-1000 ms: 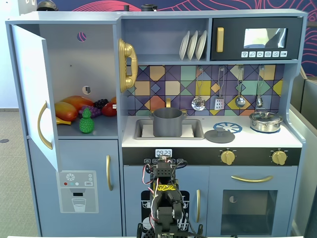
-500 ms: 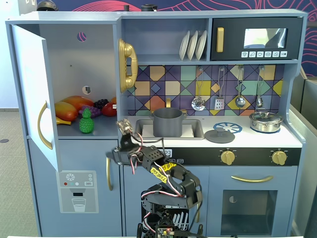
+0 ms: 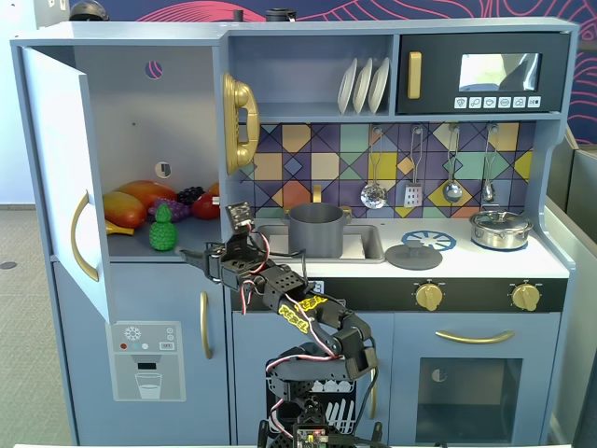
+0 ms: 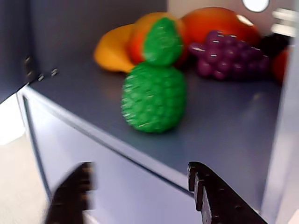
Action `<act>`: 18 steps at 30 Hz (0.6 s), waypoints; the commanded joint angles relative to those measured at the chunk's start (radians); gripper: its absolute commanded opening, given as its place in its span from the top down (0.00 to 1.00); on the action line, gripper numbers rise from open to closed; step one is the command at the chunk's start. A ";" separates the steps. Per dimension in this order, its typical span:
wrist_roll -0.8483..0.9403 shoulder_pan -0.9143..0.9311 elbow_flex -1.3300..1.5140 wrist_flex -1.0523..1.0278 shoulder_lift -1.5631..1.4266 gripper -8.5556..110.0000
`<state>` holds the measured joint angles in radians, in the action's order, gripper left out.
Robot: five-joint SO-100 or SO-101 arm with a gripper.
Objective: Pick up the green pineapple from the left cabinet and place it in the gray recipient
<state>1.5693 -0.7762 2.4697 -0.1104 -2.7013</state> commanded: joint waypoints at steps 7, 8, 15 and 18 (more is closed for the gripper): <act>-0.061 0.008 -0.143 0.140 0.146 0.54; -0.054 0.008 -0.149 0.155 0.166 0.52; 0.008 0.012 -0.181 0.265 0.282 0.47; 0.018 0.015 -0.199 0.287 0.324 0.48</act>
<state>1.5677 -0.7747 2.3516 0.1212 -2.4114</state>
